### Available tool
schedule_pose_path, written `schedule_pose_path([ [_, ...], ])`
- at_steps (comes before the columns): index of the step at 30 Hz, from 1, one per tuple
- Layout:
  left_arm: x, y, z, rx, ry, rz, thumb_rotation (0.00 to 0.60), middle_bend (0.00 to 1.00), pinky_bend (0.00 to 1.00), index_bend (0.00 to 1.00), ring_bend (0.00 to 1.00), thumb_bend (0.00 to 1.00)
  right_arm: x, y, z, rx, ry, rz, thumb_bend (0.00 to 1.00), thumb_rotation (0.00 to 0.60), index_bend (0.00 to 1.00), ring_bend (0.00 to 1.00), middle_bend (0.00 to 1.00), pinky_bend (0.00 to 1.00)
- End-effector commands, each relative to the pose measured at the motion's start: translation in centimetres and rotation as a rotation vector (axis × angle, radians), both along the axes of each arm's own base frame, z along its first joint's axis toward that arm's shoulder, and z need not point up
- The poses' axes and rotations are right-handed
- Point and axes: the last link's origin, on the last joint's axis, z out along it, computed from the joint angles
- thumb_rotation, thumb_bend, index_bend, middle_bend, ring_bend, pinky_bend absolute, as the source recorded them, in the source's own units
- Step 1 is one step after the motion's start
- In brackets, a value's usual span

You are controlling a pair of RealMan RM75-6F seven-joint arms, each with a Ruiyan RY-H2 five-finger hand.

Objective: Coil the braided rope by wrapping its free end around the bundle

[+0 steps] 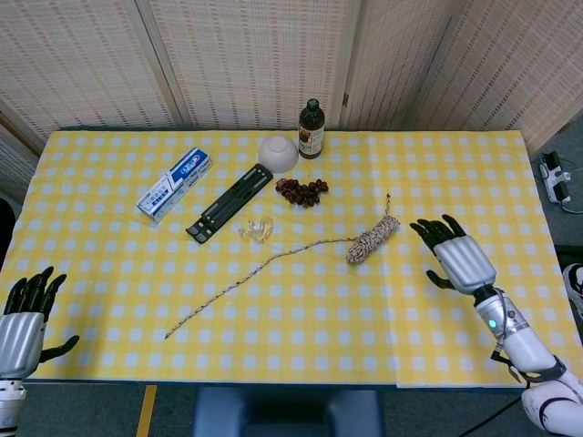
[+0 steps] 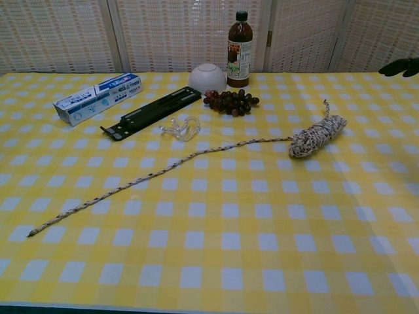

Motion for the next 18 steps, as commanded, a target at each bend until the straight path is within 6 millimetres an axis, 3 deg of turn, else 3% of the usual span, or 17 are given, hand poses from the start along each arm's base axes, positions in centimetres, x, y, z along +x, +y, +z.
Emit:
schedule_pose_path([
  [1, -0.2, -0.1, 0.1, 0.000, 0.001, 0.009, 0.600, 0.03, 0.00, 0.13, 0.02, 0.13, 1.6, -4.1, -1.9, 0.026, 0.051, 0.016, 0.36, 0.600, 0.06, 0.11, 0.12, 0.00],
  [8, -0.5, -0.2, 0.0, -0.007, -0.003, 0.030, 0.600, 0.03, 0.00, 0.13, 0.03, 0.13, 2.3, -8.1, -5.4, 0.086, 0.124, -0.004, 0.36, 0.600, 0.07, 0.11, 0.12, 0.00],
  [18, -0.9, -0.2, -0.1, -0.017, -0.009, 0.048, 0.600, 0.03, 0.00, 0.14, 0.02, 0.13, 2.7, -10.2, -9.1, 0.136, 0.210, 0.008, 0.36, 0.600, 0.11, 0.11, 0.12, 0.00],
])
